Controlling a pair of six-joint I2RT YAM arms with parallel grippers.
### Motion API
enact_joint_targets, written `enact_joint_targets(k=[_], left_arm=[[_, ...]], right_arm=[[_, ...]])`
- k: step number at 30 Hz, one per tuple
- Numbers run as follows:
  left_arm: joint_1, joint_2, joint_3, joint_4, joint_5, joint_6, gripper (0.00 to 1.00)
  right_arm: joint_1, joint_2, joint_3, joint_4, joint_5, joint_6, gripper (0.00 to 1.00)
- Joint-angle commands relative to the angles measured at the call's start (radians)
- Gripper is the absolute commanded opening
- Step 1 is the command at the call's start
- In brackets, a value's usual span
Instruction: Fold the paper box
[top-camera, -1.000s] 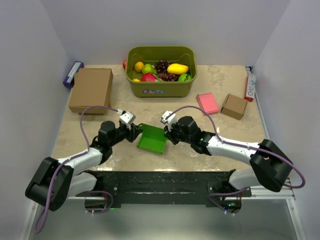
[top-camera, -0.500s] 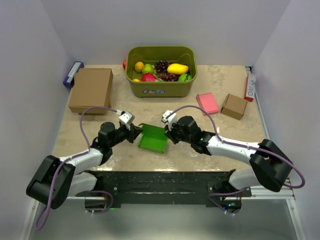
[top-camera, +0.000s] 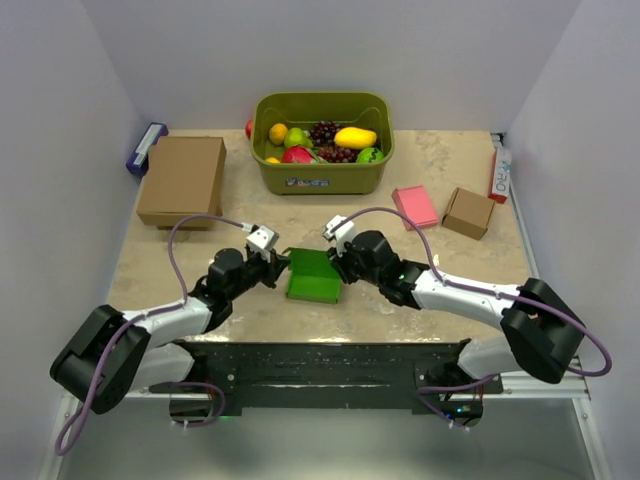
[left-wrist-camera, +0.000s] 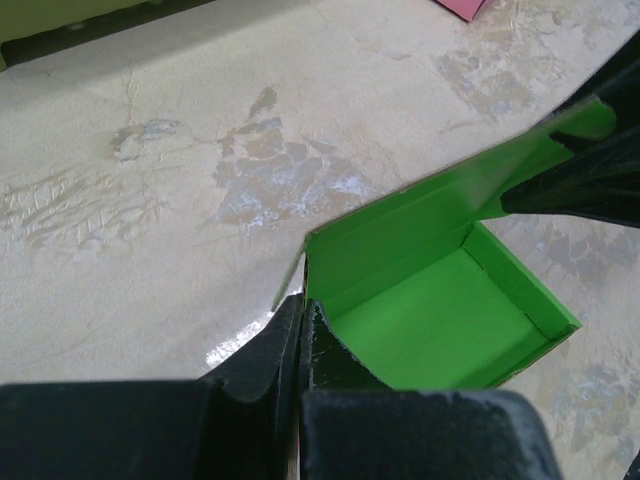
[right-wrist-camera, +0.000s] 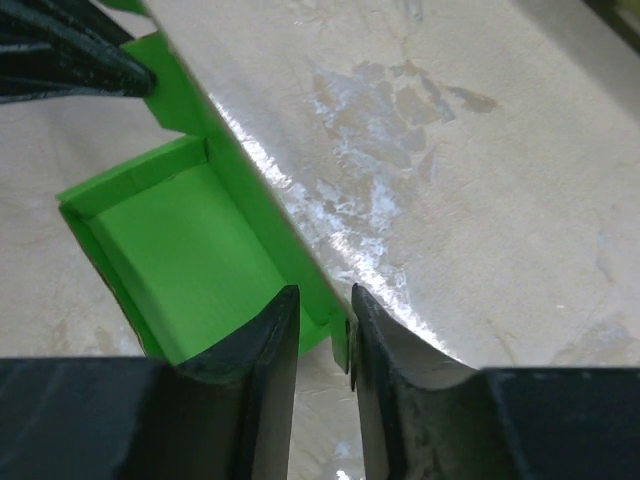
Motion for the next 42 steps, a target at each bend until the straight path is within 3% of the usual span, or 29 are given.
enact_joint_targets(k=[1, 3, 16, 25, 34, 42], left_arm=[[-0.015, -0.038, 0.036, -0.007, -0.110, 0.018, 0.00], [-0.015, -0.051, 0.036, -0.027, -0.110, 0.034, 0.00], [-0.017, -0.107, 0.014, -0.039, -0.093, 0.070, 0.00], [-0.017, -0.105, 0.019, -0.042, -0.079, 0.076, 0.00], [-0.015, -0.100, 0.020, -0.043, -0.081, 0.079, 0.00], [-0.017, -0.097, 0.025, -0.040, -0.084, 0.082, 0.00]], right_arm=[[0.006, -0.033, 0.041, -0.007, 0.097, 0.077, 0.41], [0.003, -0.053, 0.015, 0.003, 0.094, 0.093, 0.46], [-0.068, -0.031, -0.015, 0.088, 0.052, 0.090, 0.56], [-0.158, 0.012, -0.010, 0.219, -0.108, 0.067, 0.60], [-0.161, 0.057, 0.004, 0.253, -0.185, 0.042, 0.46], [-0.161, 0.089, 0.024, 0.264, -0.193, 0.032, 0.15]])
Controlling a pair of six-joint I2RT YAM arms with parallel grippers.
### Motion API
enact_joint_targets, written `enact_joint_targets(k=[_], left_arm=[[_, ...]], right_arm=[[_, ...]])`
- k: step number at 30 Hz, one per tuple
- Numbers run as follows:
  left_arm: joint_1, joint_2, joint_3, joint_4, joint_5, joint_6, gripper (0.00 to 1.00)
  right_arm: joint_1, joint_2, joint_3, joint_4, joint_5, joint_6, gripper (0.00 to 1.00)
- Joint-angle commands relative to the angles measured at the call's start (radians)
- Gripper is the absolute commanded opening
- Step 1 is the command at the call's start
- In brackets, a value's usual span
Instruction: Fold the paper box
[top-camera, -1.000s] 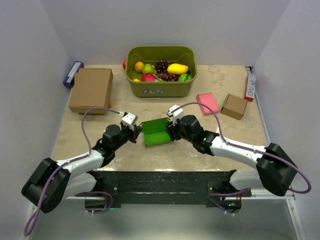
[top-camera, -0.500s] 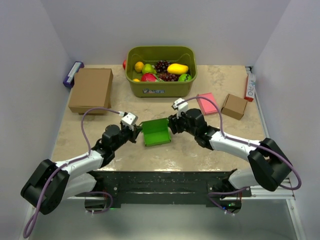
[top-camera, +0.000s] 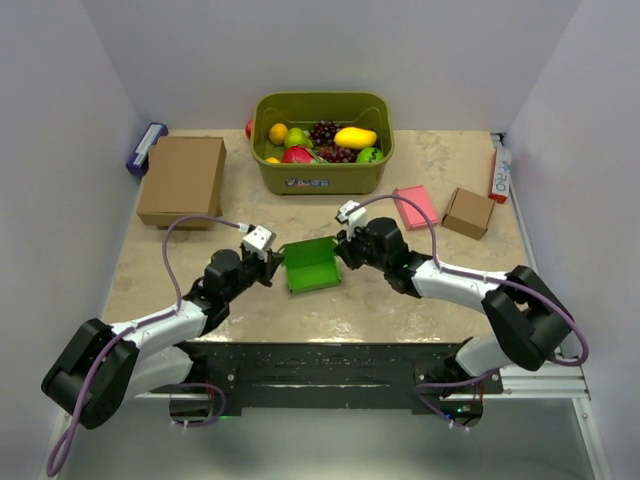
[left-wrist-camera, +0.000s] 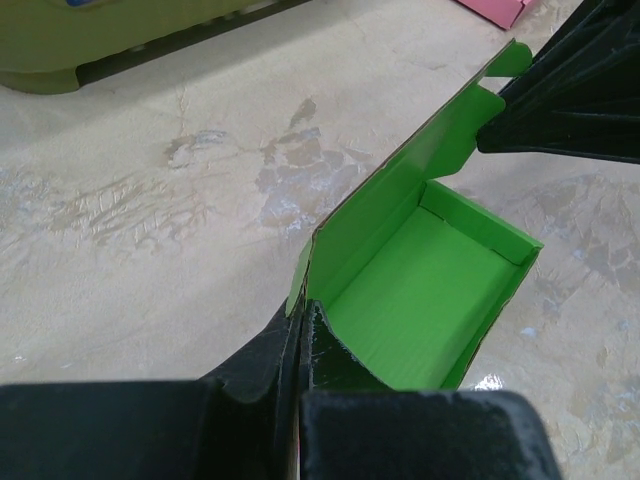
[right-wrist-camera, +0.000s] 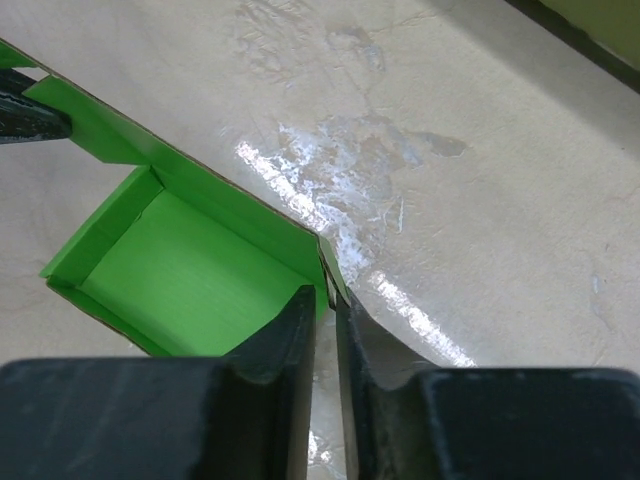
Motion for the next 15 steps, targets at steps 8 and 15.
enact_joint_targets(k=[8, 15], left_arm=[[-0.029, 0.069, 0.098, 0.057, -0.088, 0.002, 0.00], [-0.058, 0.221, 0.256, 0.070, -0.240, -0.012, 0.00]], right_arm=[[0.042, 0.019, 0.062, 0.100, 0.092, 0.023, 0.00], [0.142, 0.108, 0.148, 0.165, 0.461, 0.046, 0.00]])
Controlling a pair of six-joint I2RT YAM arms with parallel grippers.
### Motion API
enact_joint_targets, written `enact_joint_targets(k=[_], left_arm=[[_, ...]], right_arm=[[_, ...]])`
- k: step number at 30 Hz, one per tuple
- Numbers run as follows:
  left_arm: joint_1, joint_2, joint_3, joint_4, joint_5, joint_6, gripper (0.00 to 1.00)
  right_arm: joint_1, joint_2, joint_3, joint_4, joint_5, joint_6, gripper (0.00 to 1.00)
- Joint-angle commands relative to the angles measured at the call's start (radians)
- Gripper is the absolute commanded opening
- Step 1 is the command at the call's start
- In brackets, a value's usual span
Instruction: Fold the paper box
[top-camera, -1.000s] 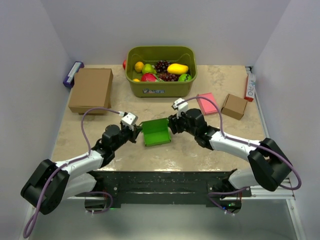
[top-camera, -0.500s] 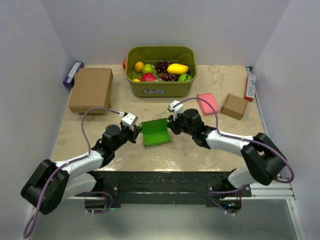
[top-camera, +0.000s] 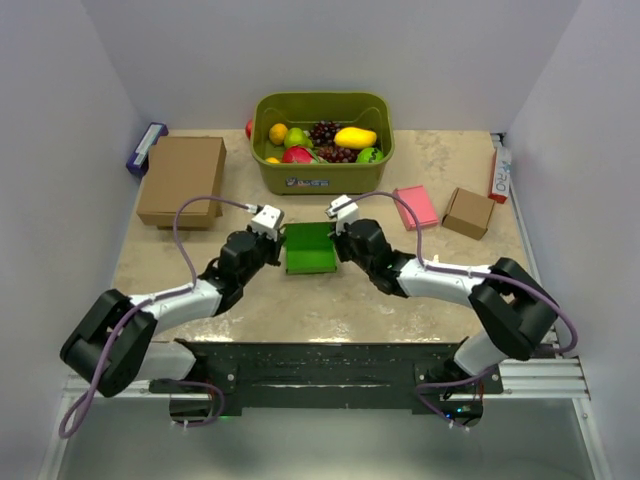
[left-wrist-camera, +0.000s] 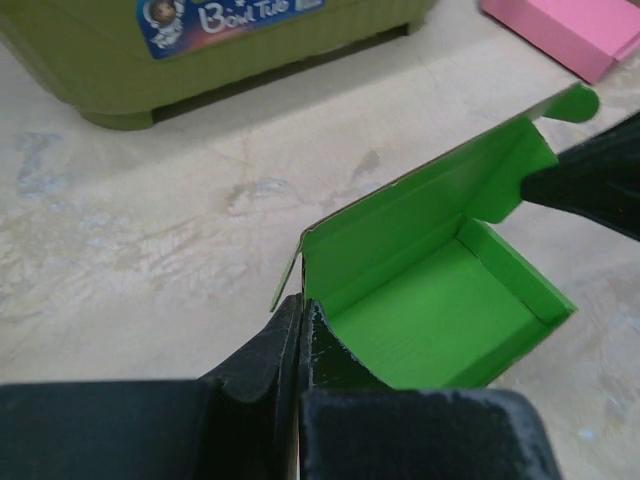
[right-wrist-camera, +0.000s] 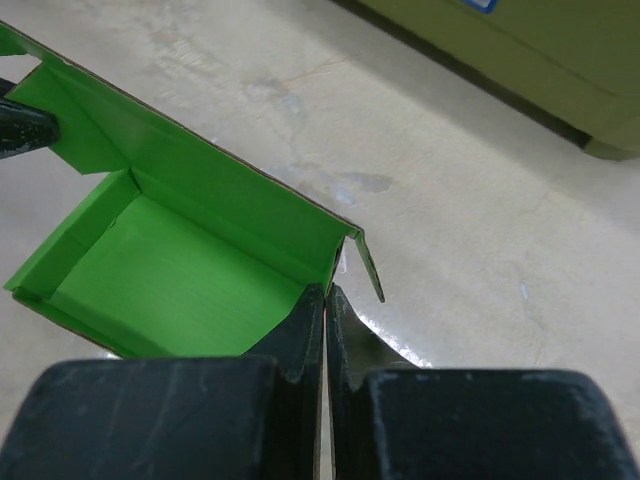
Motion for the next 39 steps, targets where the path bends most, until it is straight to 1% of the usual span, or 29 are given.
enact_joint_targets(k=[1, 4, 7, 8, 12, 17, 24, 39], left_arm=[[-0.031, 0.099, 0.127, 0.076, -0.115, -0.010, 0.00], [-0.032, 0.147, 0.158, 0.130, -0.149, -0.028, 0.00], [-0.034, 0.211, 0.172, 0.193, -0.151, -0.048, 0.00], [-0.040, 0.227, 0.178, 0.204, -0.152, -0.050, 0.00], [-0.058, 0.284, 0.164, 0.282, -0.209, -0.063, 0.00], [-0.077, 0.314, 0.147, 0.334, -0.244, -0.086, 0.00], [-0.120, 0.351, 0.126, 0.357, -0.275, -0.114, 0.00], [-0.221, 0.345, 0.009, 0.360, -0.373, -0.204, 0.00]], right_arm=[[0.054, 0.066, 0.101, 0.138, 0.253, 0.049, 0.00], [0.063, 0.098, 0.126, 0.196, 0.349, 0.078, 0.00], [0.082, 0.153, 0.147, 0.245, 0.402, 0.087, 0.00], [0.089, 0.177, 0.147, 0.274, 0.442, 0.084, 0.00], [0.128, 0.227, 0.134, 0.336, 0.557, 0.090, 0.00], [0.155, 0.259, 0.106, 0.367, 0.607, 0.123, 0.00], [0.198, 0.285, 0.086, 0.331, 0.680, 0.172, 0.00], [0.246, 0.297, 0.057, 0.193, 0.777, 0.345, 0.00]])
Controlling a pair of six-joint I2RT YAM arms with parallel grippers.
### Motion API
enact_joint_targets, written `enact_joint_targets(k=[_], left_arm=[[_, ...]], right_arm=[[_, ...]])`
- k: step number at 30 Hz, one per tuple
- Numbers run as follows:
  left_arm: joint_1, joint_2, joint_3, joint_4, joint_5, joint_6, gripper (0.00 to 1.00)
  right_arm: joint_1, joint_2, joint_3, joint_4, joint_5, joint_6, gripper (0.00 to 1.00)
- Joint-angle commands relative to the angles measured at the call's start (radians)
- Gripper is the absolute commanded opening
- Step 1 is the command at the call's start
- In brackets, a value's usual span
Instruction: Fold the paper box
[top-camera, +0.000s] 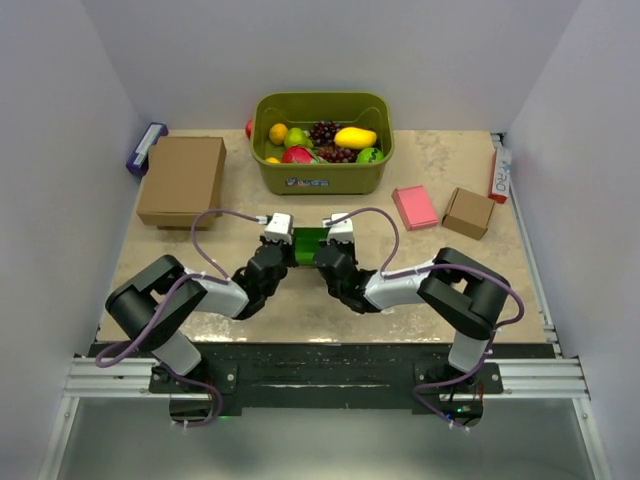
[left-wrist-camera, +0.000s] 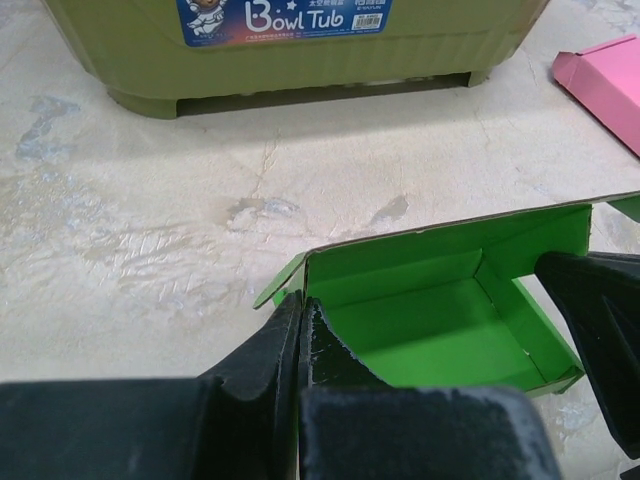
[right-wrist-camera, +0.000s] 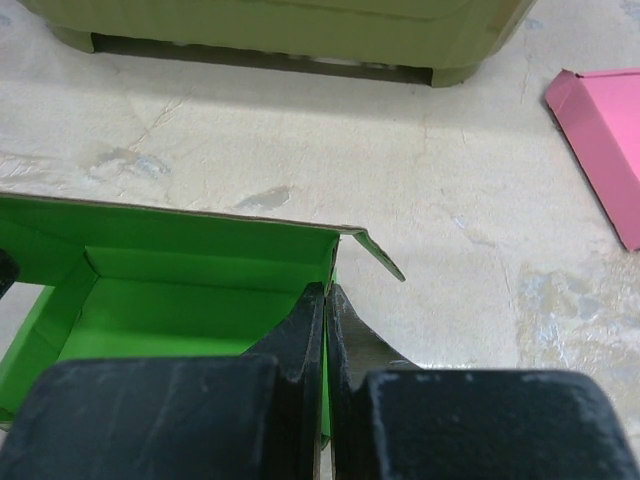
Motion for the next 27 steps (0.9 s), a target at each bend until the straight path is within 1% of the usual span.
enact_joint_targets(k=[1, 7, 10, 11, 13, 14, 17, 18, 21, 22, 23, 27], left_arm=[[-0.055, 0.000, -0.037, 0.004, 0.021, -0.068, 0.00], [-0.098, -0.006, -0.070, -0.019, -0.051, -0.097, 0.00], [-0.120, -0.006, -0.078, -0.033, -0.093, -0.103, 0.00], [-0.129, -0.006, -0.083, -0.034, -0.099, -0.103, 0.00], [-0.138, -0.012, -0.084, -0.043, -0.123, -0.100, 0.00], [-0.144, -0.012, -0.084, -0.048, -0.129, -0.097, 0.00], [-0.152, -0.020, -0.083, -0.065, -0.146, -0.094, 0.00], [-0.153, -0.025, -0.083, -0.071, -0.151, -0.093, 0.00], [-0.158, -0.035, -0.081, -0.082, -0.169, -0.082, 0.00], [-0.159, -0.034, -0.078, -0.088, -0.174, -0.079, 0.00], [-0.159, -0.032, -0.075, -0.091, -0.176, -0.077, 0.00], [-0.164, -0.032, -0.070, -0.094, -0.176, -0.073, 0.00]], right_arm=[[0.035, 0.020, -0.003, -0.032, 0.019, 0.122, 0.00], [0.050, 0.000, -0.020, -0.084, 0.030, 0.188, 0.00], [0.052, -0.023, -0.029, -0.131, 0.027, 0.227, 0.04], [0.055, -0.040, -0.032, -0.148, 0.024, 0.249, 0.09], [0.059, -0.058, -0.042, -0.184, 0.019, 0.266, 0.15], [0.064, -0.075, -0.051, -0.196, 0.015, 0.273, 0.23], [0.074, -0.133, -0.057, -0.295, -0.005, 0.298, 0.40], [0.075, -0.164, -0.057, -0.320, -0.016, 0.306, 0.52], [0.082, -0.208, -0.066, -0.389, -0.049, 0.323, 0.63], [0.084, -0.239, -0.077, -0.403, -0.086, 0.321, 0.66], [0.085, -0.257, -0.080, -0.443, -0.103, 0.324, 0.71], [0.097, -0.351, -0.104, -0.530, -0.177, 0.346, 0.73]])
